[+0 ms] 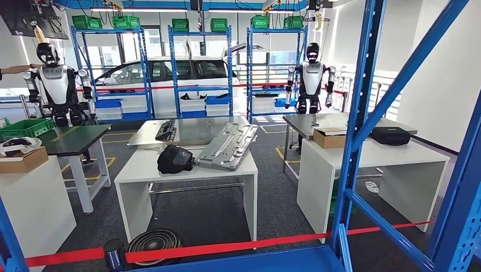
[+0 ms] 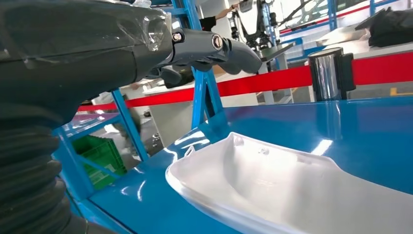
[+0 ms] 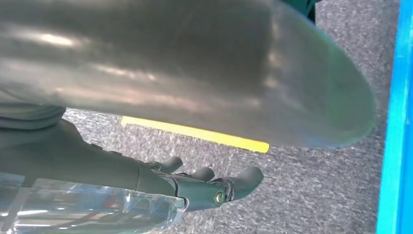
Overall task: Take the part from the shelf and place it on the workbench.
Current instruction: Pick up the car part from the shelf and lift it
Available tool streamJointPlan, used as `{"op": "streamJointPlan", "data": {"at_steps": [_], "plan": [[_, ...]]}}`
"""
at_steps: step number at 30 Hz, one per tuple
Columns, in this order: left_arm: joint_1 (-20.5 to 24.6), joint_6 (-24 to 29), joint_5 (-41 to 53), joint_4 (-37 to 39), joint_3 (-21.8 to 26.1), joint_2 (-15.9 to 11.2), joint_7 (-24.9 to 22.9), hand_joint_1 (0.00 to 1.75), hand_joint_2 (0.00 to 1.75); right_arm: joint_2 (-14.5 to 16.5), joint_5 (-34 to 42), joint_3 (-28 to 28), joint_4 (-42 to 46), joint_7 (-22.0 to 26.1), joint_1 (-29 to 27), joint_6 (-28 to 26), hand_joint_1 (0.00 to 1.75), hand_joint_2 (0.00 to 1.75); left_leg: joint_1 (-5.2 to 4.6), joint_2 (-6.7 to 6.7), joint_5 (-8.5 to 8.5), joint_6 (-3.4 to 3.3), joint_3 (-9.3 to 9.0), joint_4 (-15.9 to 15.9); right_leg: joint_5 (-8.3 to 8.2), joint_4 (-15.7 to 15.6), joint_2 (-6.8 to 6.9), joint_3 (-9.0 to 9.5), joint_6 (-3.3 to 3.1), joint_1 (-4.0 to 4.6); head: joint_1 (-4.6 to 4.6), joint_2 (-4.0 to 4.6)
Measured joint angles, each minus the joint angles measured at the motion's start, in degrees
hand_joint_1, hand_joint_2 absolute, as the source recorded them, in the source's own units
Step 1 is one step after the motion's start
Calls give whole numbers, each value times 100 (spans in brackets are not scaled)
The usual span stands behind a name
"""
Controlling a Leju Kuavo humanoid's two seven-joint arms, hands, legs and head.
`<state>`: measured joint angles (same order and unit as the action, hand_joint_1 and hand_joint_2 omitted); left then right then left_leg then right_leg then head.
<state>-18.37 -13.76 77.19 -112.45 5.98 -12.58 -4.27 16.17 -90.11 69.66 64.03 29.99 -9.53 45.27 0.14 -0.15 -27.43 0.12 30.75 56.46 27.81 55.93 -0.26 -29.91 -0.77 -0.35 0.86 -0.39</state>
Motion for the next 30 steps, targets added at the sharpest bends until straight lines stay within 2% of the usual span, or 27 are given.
{"op": "streamJointPlan", "data": {"at_steps": [2, 4, 5, 7, 8, 9, 10, 12, 13, 14, 17, 19, 20, 22, 23, 24, 25, 27, 28, 29, 30], "plan": [[72, -2, 23, 60, -20, 9, 28, 0, 175, -9, -1, -14, -24, 0, 1, -45, 0, 0, 4, 4, 32, -59, 1, -47, -2, 0, 1, -22, 58, -5, 0, -2], [168, -9, 33, 138, -46, 23, 43, 0, 175, -26, 0, -32, -65, -1, 13, -101, 0, 0, 29, 11, 86, -139, -31, -114, 138, 234, 5, -136, 80, -8, -7, -2], [215, -22, 35, 191, -63, 32, 48, 0, 175, -41, 0, -41, -93, -1, 22, -128, 0, 0, 39, 17, 108, -170, -41, -135, 283, 528, 6, -279, 73, -13, -13, -2], [292, -49, 37, 316, -97, 44, 53, 0, 175, -73, -1, -61, -165, -3, 37, -175, 0, 0, 29, 24, 123, -196, -19, -136, 593, 1318, 7, -658, 65, -19, -20, -2], [322, -61, 38, 390, -115, 48, 54, 0, 175, -95, -1, -74, -213, -3, 39, -196, 0, 0, 25, 26, 124, -198, -13, -133, 662, 1587, 8, -787, 83, -22, -22, -2], [354, -64, 38, 460, -132, 50, 54, 0, 175, -115, -1, -88, -263, -4, 40, -219, 0, 0, 23, 26, 125, -198, -11, -129, 646, 1656, 8, -820, 114, -25, -23, -2], [393, -67, 38, 532, -150, 51, 57, 0, 175, -141, -2, -101, -318, -4, 45, -252, 0, 0, 22, 23, 124, -196, -12, -121, 536, 1473, 9, -730, 156, -31, -24, -2], [489, -68, 37, 674, -192, 51, 69, 0, 175, -198, -3, -121, -429, -3, 71, -338, 0, 0, 19, 16, 114, -176, -9, -88, 223, 659, 16, -335, 208, -41, -26, -2], [541, -68, 34, 743, -214, 50, 76, 0, 175, -227, -2, -128, -484, -2, 92, -380, 0, 0, 8, 13, 102, -155, -2, -65, 104, 301, 18, -168, 196, -37, -26, -2], [588, -67, 28, 805, -236, 47, 82, 0, 175, -251, -1, -135, -534, 1, 112, -414, 0, 0, 1, 12, 93, -125, 7, -46, 40, 85, 20, -72, 163, -27, -25, -2], [685, -67, -13, 940, -300, 35, 96, 0, 175, -298, -2, -152, -655, 8, 140, -469, 0, 0, 1, 12, 86, -31, 31, -22, -13, 3, 17, -51, 37, -14, -23, -2], [735, -72, -42, 1003, -338, 23, 98, 0, 175, -312, -3, -158, -704, 10, 140, -476, 0, 0, 16, 11, -54, 30, 128, 180, -48, -19, 20, -31, -26, -44, -16, -2], [761, -81, -57, 1037, -355, 15, 98, 0, 175, -313, -2, -162, -718, 11, 140, -473, 0, 0, 28, 11, -213, 59, 243, 440, -62, -25, 21, -20, -50, -58, -9, -1], [800, -110, -92, 1120, -394, 4, 87, 0, 175, -317, -2, -174, -732, 12, 137, -453, 0, 0, 51, 10, -589, 104, 582, 1196, -71, -19, 21, -37, -69, -52, 2, 0], [809, -127, -110, 1160, -416, 4, 80, 0, 175, -317, -2, -183, -739, 13, 135, -441, 0, 0, 56, 11, -694, 115, 725, 1501, -72, -15, 19, -45, -72, -48, 3, 1], [813, -139, -124, 1195, -437, 4, 72, 0, 175, -316, -3, -192, -744, 13, 134, -431, 0, 0, 58, 11, -697, 119, 789, 1631, -73, -12, 15, -50, -72, -47, 3, 1], [819, -148, -134, 1221, -456, 3, 68, 0, 175, -315, -3, -200, -749, 13, 132, -425, 0, 0, 59, 11, -585, 115, 738, 1520, -72, -11, 11, -48, -71, -46, 5, 1], [844, -154, -142, 1257, -486, -7, 64, 0, 175, -312, -3, -216, -758, 13, 132, -419, 0, 0, 54, 9, -188, 77, 372, 766, -69, -11, 0, -31, -65, -45, 5, 1], [863, -155, -142, 1270, -500, -15, 62, 0, 175, -310, -3, -225, -762, 13, 133, -417, 0, 0, 41, 9, -49, 50, 182, 376, -66, -8, -3, -32, -55, -30, 4, 1], [880, -155, -142, 1281, -513, -22, 61, 0, 175, -309, -3, -234, -764, 13, 134, -416, 0, 0, 26, 9, 25, 23, 56, 111, -67, -5, -6, -41, -35, -19, 5, 1], [893, -155, -142, 1289, -523, -26, 60, 0, 175, -308, -3, -242, -768, 13, 133, -416, 0, 0, 9, 8, 35, 0, 5, -11, -70, -4, -7, -55, -10, -13, 4, 0]]}}
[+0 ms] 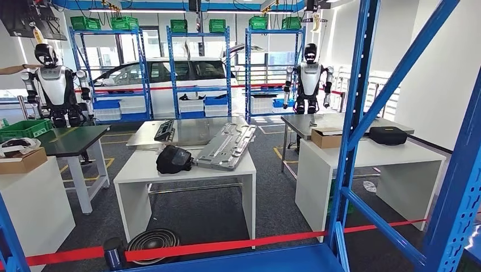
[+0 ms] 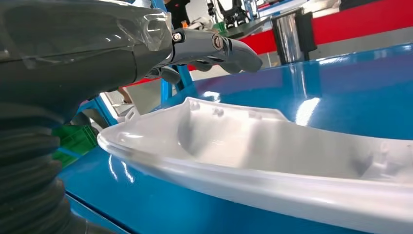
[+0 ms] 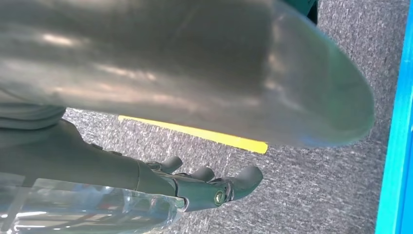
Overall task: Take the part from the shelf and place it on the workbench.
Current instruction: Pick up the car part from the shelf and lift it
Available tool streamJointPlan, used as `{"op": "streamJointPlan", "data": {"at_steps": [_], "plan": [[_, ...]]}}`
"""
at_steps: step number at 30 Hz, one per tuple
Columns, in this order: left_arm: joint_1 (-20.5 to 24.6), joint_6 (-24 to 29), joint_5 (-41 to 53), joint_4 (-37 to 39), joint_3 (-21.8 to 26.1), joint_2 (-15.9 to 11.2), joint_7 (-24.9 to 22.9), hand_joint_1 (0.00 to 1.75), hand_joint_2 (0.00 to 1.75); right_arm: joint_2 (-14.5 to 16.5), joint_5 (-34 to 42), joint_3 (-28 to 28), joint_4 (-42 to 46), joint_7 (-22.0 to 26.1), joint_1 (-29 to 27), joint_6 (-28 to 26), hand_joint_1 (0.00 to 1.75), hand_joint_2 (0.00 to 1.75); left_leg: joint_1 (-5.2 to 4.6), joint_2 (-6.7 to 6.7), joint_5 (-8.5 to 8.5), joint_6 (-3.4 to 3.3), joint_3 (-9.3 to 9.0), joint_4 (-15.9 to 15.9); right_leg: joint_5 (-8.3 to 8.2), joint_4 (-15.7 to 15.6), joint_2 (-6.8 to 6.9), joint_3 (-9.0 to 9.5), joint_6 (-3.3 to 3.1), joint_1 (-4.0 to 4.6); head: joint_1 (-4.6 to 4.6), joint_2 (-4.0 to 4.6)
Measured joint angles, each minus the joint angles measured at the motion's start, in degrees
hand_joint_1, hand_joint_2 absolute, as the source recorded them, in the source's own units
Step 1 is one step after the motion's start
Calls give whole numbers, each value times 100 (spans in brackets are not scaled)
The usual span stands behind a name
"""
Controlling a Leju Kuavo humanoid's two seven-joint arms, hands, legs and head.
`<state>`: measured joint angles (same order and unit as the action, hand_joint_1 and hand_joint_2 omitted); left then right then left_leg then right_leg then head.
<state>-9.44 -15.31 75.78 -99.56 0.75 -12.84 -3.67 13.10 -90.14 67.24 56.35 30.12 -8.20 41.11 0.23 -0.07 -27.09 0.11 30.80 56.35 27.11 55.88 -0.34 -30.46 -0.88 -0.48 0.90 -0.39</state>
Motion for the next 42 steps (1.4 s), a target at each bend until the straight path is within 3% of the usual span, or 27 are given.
{"op": "streamJointPlan", "data": {"at_steps": [4, 5, 8, 9, 10, 12, 14, 15, 18, 20, 22, 24, 28, 29, 32, 33, 35, 37, 40, 41, 42], "plan": [[29, 1, 0, 13, -24, -1, -9, 0, 175, -1, 0, -10, -12, 1, -3, 1, 0, 0, 12, 9, 63, -125, -29, -97, 68, 120, 4, -92, 95, 3, -7, 1], [44, 1, 0, 21, -30, -1, -10, 0, 175, -2, 0, -12, -15, 1, -2, 3, 0, 0, 27, 16, 89, -159, -39, -126, 188, 345, 6, -203, 96, 3, -11, 1], [106, 2, 0, 129, -64, -1, -9, 1, 175, -5, 0, -16, -24, 2, -2, 8, 0, 0, 22, 27, 110, -191, -7, -134, 651, 1488, 8, -752, 83, -6, -20, 0], [128, 3, -1, 188, -76, -2, -9, 30, 175, -5, 0, -17, -28, 2, -3, 8, 0, 0, 20, 27, 112, -192, -2, -132, 699, 1696, 8, -849, 106, -8, -22, 0], [153, 4, -2, 249, -85, -2, -9, 68, 175, -5, 0, -18, -34, 2, -3, 6, 0, 0, 19, 26, 113, -191, -3, -130, 657, 1685, 9, -837, 141, -13, -23, 0], [223, 7, -12, 380, -103, -2, -4, 154, 175, -16, 0, -18, -52, 2, 5, -22, 0, 0, 19, 17, 106, -176, -12, -112, 354, 967, 15, -466, 219, -29, -25, 1], [313, 22, -31, 529, -117, -6, 9, 175, 175, -36, 1, -18, -97, -4, 31, -93, 0, 0, -5, 8, 84, -131, 5, -61, 101, 217, 26, -100, 209, -28, -27, 1], [351, 33, -50, 606, -125, -16, 24, 175, 175, -44, 1, -19, -128, -7, 46, -134, 0, 0, -14, 6, 75, -101, 18, -40, 55, 59, 30, -31, 171, -17, -27, 1], [407, 75, -116, 799, -149, -63, 66, 175, 175, -59, 1, -20, -214, -9, 69, -203, 0, 0, 2, 4, 59, -7, 47, -11, 16, 14, 29, -20, 48, -10, -22, 1], [420, 101, -128, 863, -150, -104, 74, 175, 175, -69, 1, -20, -256, -3, 72, -230, 0, 0, 22, 2, -121, 53, 163, 239, -12, -7, 30, -1, -11, -42, -14, 2], [429, 108, -131, 916, -150, -133, 79, 175, 175, -81, 1, -20, -303, 3, 79, -260, 0, 0, 42, 2, -489, 103, 481, 933, -20, -7, 31, -11, -36, -46, -3, 2], [430, 109, -131, 951, -152, -139, 83, 175, 175, -89, 1, -19, -339, 6, 84, -274, 0, 0, 52, 2, -729, 128, 741, 1491, -21, -3, 31, -23, -41, -40, 2, 2], [434, 119, -131, 968, -154, -139, 91, 175, 175, -92, 0, -20, -362, 7, 84, -283, 0, 0, 53, 2, -784, 135, 851, 1714, -21, 0, 31, -26, -41, -37, 4, 2], [447, 130, -133, 977, -155, -140, 97, 175, 175, -94, 0, -20, -381, 7, 86, -289, 0, 0, 53, 3, -706, 132, 829, 1667, -20, 1, 30, -20, -41, -36, 4, 2], [564, 165, -137, 996, -157, -172, 118, 175, 175, -102, 1, -19, -472, 8, 112, -315, 0, 0, 11, 6, -91, 15, 178, 344, -11, 5, 14, 12, -13, -13, -3, 2], [599, 170, -137, 997, -157, -186, 125, 175, 175, -104, 1, -19, -498, 8, 119, -329, 0, 0, -11, 7, 23, -27, 5, -13, -12, 2, 10, 14, 11, -9, -4, 2], [618, 177, -136, 1000, -160, -210, 143, 175, 175, -111, 0, -18, -529, 9, 126, -356, 0, 0, -13, 10, 47, -77, -20, -85, -19, -6, 11, 3, 72, -11, -2, 2], [624, 181, -137, 1004, -166, -226, 161, 175, 175, -116, 0, -16, -550, 9, 132, -369, 0, 0, 19, 19, 124, -138, -70, -183, 91, 166, 14, -86, 97, -7, -8, 2], [623, 183, -138, 1029, -173, -224, 166, 175, 175, -130, 0, -8, -583, 11, 139, -373, 0, 0, 28, 33, 175, -179, -62, -221, 561, 1218, 16, -586, 82, -23, -24, 1], [621, 183, -138, 1038, -176, -223, 165, 175, 175, -135, 0, -3, -593, 11, 136, -369, 0, 0, 27, 33, 177, -179, -54, -216, 656, 1530, 16, -730, 101, -35, -27, 1], [621, 183, -138, 1043, -180, -222, 164, 175, 175, -138, 0, 2, -600, 13, 131, -361, 0, 0, 28, 32, 176, -177, -50, -209, 663, 1648, 17, -781, 140, -50, -28, 2]]}}
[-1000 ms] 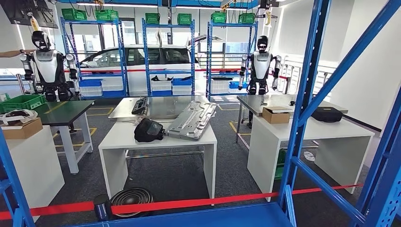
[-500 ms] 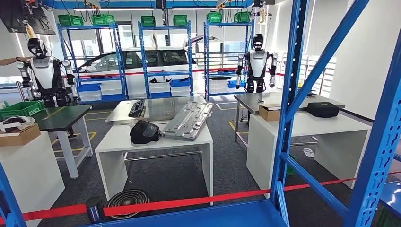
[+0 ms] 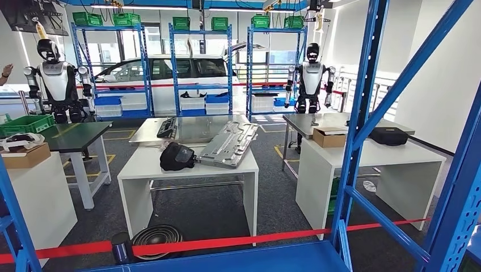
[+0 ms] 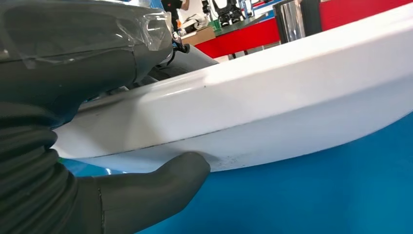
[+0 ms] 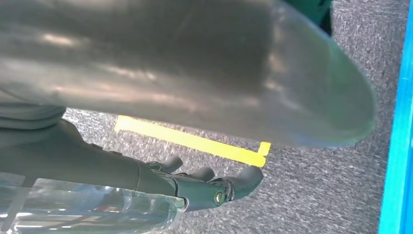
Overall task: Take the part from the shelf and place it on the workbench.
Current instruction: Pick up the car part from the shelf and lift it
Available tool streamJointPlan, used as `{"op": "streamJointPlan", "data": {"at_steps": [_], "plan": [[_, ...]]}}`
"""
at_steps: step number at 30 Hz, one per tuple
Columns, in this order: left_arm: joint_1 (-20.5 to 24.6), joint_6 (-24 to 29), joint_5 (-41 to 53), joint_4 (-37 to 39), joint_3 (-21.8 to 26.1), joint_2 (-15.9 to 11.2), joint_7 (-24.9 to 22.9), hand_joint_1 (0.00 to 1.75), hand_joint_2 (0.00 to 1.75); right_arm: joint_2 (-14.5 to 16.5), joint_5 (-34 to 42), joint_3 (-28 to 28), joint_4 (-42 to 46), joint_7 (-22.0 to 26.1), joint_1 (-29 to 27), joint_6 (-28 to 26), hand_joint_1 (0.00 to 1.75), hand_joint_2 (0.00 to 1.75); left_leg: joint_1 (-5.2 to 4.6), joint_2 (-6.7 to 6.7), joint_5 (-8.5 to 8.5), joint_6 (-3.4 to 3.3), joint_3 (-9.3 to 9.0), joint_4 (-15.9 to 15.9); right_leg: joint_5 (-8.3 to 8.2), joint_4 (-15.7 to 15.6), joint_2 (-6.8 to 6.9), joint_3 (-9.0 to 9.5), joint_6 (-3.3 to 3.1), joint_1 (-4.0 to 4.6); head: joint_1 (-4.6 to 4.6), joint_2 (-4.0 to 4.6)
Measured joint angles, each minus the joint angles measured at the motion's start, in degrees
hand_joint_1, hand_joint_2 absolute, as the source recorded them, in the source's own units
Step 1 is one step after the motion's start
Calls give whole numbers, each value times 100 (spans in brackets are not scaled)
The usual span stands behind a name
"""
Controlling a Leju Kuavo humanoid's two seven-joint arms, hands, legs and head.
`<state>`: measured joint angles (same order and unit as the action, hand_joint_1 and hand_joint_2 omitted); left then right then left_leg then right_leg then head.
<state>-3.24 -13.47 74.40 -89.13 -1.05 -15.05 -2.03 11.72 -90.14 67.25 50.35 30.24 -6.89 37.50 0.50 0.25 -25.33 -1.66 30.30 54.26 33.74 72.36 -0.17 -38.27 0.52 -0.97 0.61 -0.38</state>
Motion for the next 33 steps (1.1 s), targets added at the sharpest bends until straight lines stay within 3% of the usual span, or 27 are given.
{"op": "streamJointPlan", "data": {"at_steps": [1, 3, 5, 8, 10, 11, 13, 14, 15, 16, 17, 19, 21, 25, 27, 29, 30, 31, 33], "plan": [[-1, 3, 1, 2, -2, 0, -1, 175, 175, -4, 0, 5, -4, 3, -3, 18, 0, 0, 3, -3, -5, 9, 1, 13, -89, -138, 3, 72, 53, -19, -1, 0], [-1, 42, 10, 1, -2, 1, -3, 175, 175, -8, 0, 17, 1, 9, -3, 66, 0, 0, 10, -9, -34, 52, 8, 69, -390, -919, 13, 458, 150, -67, -3, 1], [2, 131, 27, -2, -2, -1, -2, 175, 175, 2, 1, 32, 16, 12, 1, 102, 0, 0, -10, -17, -77, 125, 37, 147, -572, -1498, 11, 729, 126, -75, -2, 1], [3, 286, 24, -13, -25, 4, 20, 175, 175, 34, 2, 52, 48, 12, 2, 116, 0, 0, 3, -27, -85, 216, 70, 177, -605, -1562, 6, 740, -24, -39, 7, 0], [1, 388, 4, -48, -50, 5, 46, 175, 175, 52, 2, 58, 72, 11, 3, 120, 0, 0, 35, -26, -205, 272, 155, 332, -634, -1573, 5, 744, -94, -50, 14, 0], [0, 471, -24, -90, -60, 7, 79, 175, 175, 58, 2, 62, 82, 12, 4, 116, 0, 0, 47, -27, -359, 292, 267, 574, -647, -1578, 5, 745, -119, -59, 18, 0], [0, 724, -194, -250, -80, 32, 222, 175, 175, 60, 1, 81, 89, 19, 6, 91, 0, 0, 58, -27, -754, 315, 623, 1358, -656, -1575, 5, 725, -141, -39, 28, 1], [1, 868, -368, -362, -94, 60, 337, 175, 175, 59, 1, 91, 86, 27, 6, 73, 0, 0, 61, -27, -881, 319, 785, 1710, -656, -1573, 6, 717, -143, -26, 29, 1], [2, 991, -664, -502, -112, 99, 493, 175, 175, 55, 0, 98, 78, 37, 7, 51, 0, 0, 61, -27, -903, 315, 870, 1890, -655, -1571, 6, 716, -144, -15, 29, 1], [7, 1080, -1076, -667, -134, 153, 679, 175, 175, 48, 0, 102, 63, 46, 11, 21, 0, 0, 61, -27, -810, 304, 843, 1833, -654, -1571, 4, 720, -144, -7, 30, 1], [16, 1125, -1568, -851, -160, 214, 882, 175, 175, 38, 0, 102, 39, 52, 18, -15, 0, 0, 60, -27, -631, 286, 712, 1560, -652, -1571, 1, 730, -143, -3, 29, 1], [59, 1133, -2554, -1276, -231, 351, 1238, 175, 175, 8, 1, 103, -36, 60, 47, -102, 0, 0, 47, -30, -268, 234, 338, 780, -648, -1567, -10, 740, -134, 16, 28, 1], [118, 1107, -3056, -1641, -309, 460, 1391, 175, 175, -23, 1, 103, -115, 64, 73, -163, 0, 0, 15, -29, -169, 191, 140, 338, -653, -1561, -20, 717, -100, 38, 27, -1], [143, 1088, -3175, -1982, -386, 574, 1432, 175, 175, -72, 1, 102, -221, 67, 76, -207, 0, 0, 2, -22, -141, 79, 103, 212, -608, -1480, -18, 632, 8, 23, 19, -2], [144, 1082, -3181, -2063, -400, 623, 1437, 175, 175, -99, 1, 101, -259, 68, 83, -214, 0, 0, 16, -13, -98, 21, 85, 162, -340, -946, -15, 367, -9, 13, 8, -1], [137, 1069, -3205, -2094, -410, 659, 1448, 175, 175, -123, 0, 101, -294, 68, 90, -217, 0, 0, 2, -13, -89, 3, 111, 162, -26, -160, -14, -10, -22, 11, 0, 0], [129, 1051, -3294, -2096, -416, 675, 1488, 175, 175, -133, 0, 101, -310, 69, 90, -222, 0, 0, -3, -14, -88, 1, 119, 166, 35, 65, -14, -114, -6, 10, -2, 0], [122, 999, -3526, -2100, -422, 693, 1590, 175, 175, -143, 0, 100, -329, 69, 88, -241, 0, 0, -6, -17, -87, 0, 122, 172, 1, 65, -13, -106, 27, 9, -3, 0], [111, 699, -4539, -2144, -444, 750, 1999, 175, 175, -186, 0, 88, -407, 71, 99, -354, 0, 0, -7, -28, -95, 13, 120, 193, -287, -578, -8, 227, 108, 2, -6, 0]]}}
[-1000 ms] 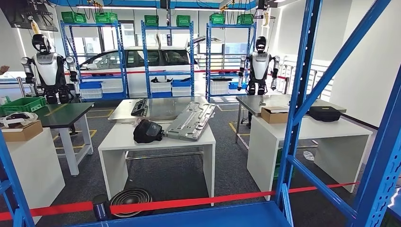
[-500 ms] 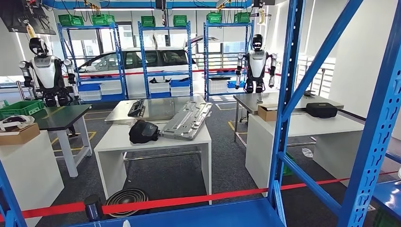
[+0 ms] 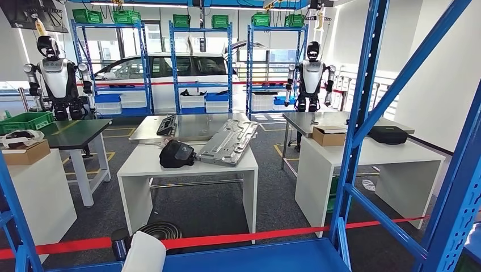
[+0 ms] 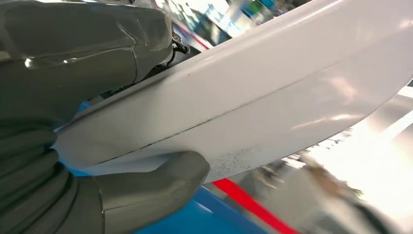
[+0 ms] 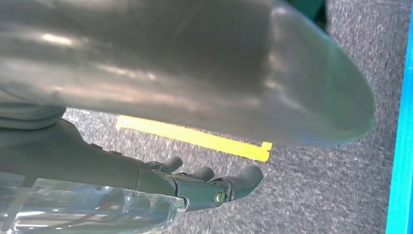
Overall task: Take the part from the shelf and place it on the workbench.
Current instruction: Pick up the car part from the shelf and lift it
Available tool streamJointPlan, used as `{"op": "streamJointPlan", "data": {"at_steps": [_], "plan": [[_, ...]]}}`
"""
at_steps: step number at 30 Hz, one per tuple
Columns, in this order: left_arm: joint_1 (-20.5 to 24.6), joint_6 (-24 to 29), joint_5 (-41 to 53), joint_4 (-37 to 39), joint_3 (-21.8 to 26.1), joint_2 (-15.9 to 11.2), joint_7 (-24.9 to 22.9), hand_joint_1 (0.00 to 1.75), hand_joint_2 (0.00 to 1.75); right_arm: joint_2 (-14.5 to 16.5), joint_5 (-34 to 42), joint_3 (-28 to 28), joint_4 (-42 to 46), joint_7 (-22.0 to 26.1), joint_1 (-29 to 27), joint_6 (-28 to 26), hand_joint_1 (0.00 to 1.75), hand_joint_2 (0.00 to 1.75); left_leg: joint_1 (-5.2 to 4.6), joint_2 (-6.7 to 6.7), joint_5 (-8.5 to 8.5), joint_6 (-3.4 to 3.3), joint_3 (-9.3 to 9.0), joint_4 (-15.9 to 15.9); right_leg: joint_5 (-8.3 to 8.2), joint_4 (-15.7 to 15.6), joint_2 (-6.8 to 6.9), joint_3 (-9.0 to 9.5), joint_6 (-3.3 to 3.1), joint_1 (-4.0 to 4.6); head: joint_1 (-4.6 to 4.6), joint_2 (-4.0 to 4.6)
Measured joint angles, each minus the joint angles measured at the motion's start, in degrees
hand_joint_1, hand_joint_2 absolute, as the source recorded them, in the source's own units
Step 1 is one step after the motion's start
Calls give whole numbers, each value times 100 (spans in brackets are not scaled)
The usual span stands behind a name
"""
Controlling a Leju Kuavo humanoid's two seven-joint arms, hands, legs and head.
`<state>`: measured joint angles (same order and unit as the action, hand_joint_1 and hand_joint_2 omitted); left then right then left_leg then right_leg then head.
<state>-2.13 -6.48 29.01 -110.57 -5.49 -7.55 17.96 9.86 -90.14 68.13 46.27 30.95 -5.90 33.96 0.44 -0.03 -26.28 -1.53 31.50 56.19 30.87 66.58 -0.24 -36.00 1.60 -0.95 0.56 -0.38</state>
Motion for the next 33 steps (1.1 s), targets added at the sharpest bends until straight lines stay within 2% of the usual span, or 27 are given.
{"op": "streamJointPlan", "data": {"at_steps": [1, 2, 3, 5, 7, 9, 11, 12, 13, 14, 16, 18, 21, 23, 24, 26, 27, 28, 29, 30, 31, 32, 33], "plan": [[0, -276, -761, -50, -30, 39, 274, 175, 175, -40, 0, -15, -84, -2, 18, -99, 0, 0, -12, -5, -10, 17, 6, 20, -144, -420, 4, 206, 14, 2, -2, 0], [3, -586, -1530, -108, -72, 77, 520, 175, 175, -90, 1, -35, -188, -7, 43, -212, 0, 0, -25, -8, -22, 37, 16, 41, -249, -736, 6, 359, 0, 3, -1, -1], [10, -940, -2302, -171, -137, 114, 733, 175, 175, -144, 1, -62, -322, -17, 76, -335, 0, 0, -35, -9, -28, 60, 29, 58, -301, -917, 6, 443, -31, 9, 1, -1], [48, -1660, -3601, -272, -314, 169, 971, 175, 175, -257, 1, -132, -622, -61, 148, -587, 0, 0, -39, -9, -23, 102, 47, 73, -327, -966, 1, 458, -110, 22, 5, -1], [131, -2385, -4688, -364, -563, 196, 1067, 175, 175, -372, 1, -231, -963, -131, 231, -835, 0, 0, -23, -7, -85, 150, 97, 151, -349, -977, -1, 463, -161, 0, 9, -1], [266, -2991, -5396, -445, -868, 221, 1098, 175, 175, -491, 9, -333, -1307, -218, 340, -1045, 0, 0, -1, -4, -368, 202, 317, 627, -364, -986, 0, 468, -206, -28, 23, 0], [431, -3402, -5779, -478, -1216, 267, 1099, 175, 175, -605, 42, -405, -1627, -332, 455, -1222, 0, 0, 16, -3, -709, 233, 677, 1415, -370, -984, 3, 462, -233, -18, 34, 0], [527, -3515, -5920, -479, -1391, 294, 1079, 175, 175, -651, 69, -427, -1763, -401, 500, -1288, 0, 0, 19, -2, -777, 236, 805, 1679, -372, -983, 5, 460, -236, -12, 35, 0], [645, -3597, -6064, -475, -1578, 325, 1039, 175, 175, -698, 102, -444, -1895, -476, 538, -1343, 0, 0, 20, -2, -742, 229, 842, 1754, -373, -982, 6, 464, -238, -3, 36, -1], [770, -3647, -6189, -467, -1761, 362, 991, 175, 175, -740, 134, -457, -2013, -545, 568, -1382, 0, 0, 17, -2, -610, 210, 768, 1603, -374, -981, 6, 472, -238, 5, 36, -1], [1024, -3707, -6335, -439, -2079, 439, 912, 175, 175, -803, 183, -474, -2202, -647, 610, -1426, 0, 0, -9, -8, -231, 118, 373, 836, -375, -983, 1, 497, -235, 19, 36, 0], [1249, -3749, -6412, -384, -2312, 505, 882, 175, 175, -852, 214, -478, -2335, -720, 633, -1455, 0, 0, -50, -10, -49, 25, 74, 255, -390, -979, -4, 483, -209, 39, 37, 0], [1499, -3777, -6489, -268, -2516, 558, 871, 175, 175, -928, 231, -478, -2452, -821, 638, -1478, 0, 0, -65, -9, -6, -29, 31, 89, -434, -986, 2, 422, -119, 45, 40, -2], [1607, -3782, -6512, -195, -2599, 592, 864, 175, 175, -983, 248, -479, -2496, -860, 638, -1475, 0, 0, -38, 9, 92, -75, 28, -23, -325, -858, 4, 339, -89, 49, 32, -1], [1651, -3782, -6520, -154, -2633, 611, 851, 175, 175, -1012, 264, -479, -2516, -886, 640, -1467, 0, 0, -25, 21, 140, -97, 35, -70, -175, -636, 3, 239, -97, 49, 24, -1], [1708, -3769, -6497, -57, -2680, 630, 804, 175, 175, -1071, 302, -477, -2570, -929, 645, -1447, 0, 0, -37, 31, 196, -125, 104, -81, 206, 89, 3, -59, -112, 36, 9, -1], [1719, -3749, -6451, -3, -2694, 633, 781, 175, 175, -1100, 317, -476, -2607, -948, 646, -1442, 0, 0, -40, 33, 223, -125, 146, -77, 332, 413, 4, -175, -93, 25, 6, -2], [1726, -3716, -6374, 53, -2704, 634, 766, 175, 175, -1131, 333, -475, -2650, -958, 648, -1446, 0, 0, -42, 34, 251, -119, 189, -70, 373, 560, 4, -202, -52, 8, 2, -2], [1736, -3671, -6274, 110, -2711, 636, 764, 175, 175, -1163, 349, -474, -2694, -967, 652, -1457, 0, 0, -39, 33, 277, -107, 232, -56, 324, 481, 6, -115, 4, -14, -1, -2], [1750, -3617, -6156, 162, -2714, 637, 782, 175, 175, -1195, 365, -474, -2732, -972, 661, -1473, 0, 0, -35, 31, 299, -90, 275, -34, 208, 168, 9, 90, 65, -39, -4, -2], [1770, -3558, -6031, 208, -2715, 637, 807, 175, 175, -1229, 388, -473, -2766, -973, 675, -1489, 0, 0, -32, 30, 317, -70, 319, 1, 91, -274, 14, 359, 115, -65, -7, -2], [1791, -3499, -5914, 248, -2715, 635, 843, 175, 175, -1260, 409, -470, -2793, -973, 693, -1501, 0, 0, -35, 28, 335, -42, 363, 36, -14, -634, 6, 584, 127, -69, -10, -2], [1809, -3436, -5799, 285, -2716, 633, 882, 175, 175, -1284, 439, -464, -2817, -972, 704, -1501, 0, 0, -41, 26, 354, -11, 398, 73, -84, -882, -4, 725, 116, -67, -10, -1]]}}
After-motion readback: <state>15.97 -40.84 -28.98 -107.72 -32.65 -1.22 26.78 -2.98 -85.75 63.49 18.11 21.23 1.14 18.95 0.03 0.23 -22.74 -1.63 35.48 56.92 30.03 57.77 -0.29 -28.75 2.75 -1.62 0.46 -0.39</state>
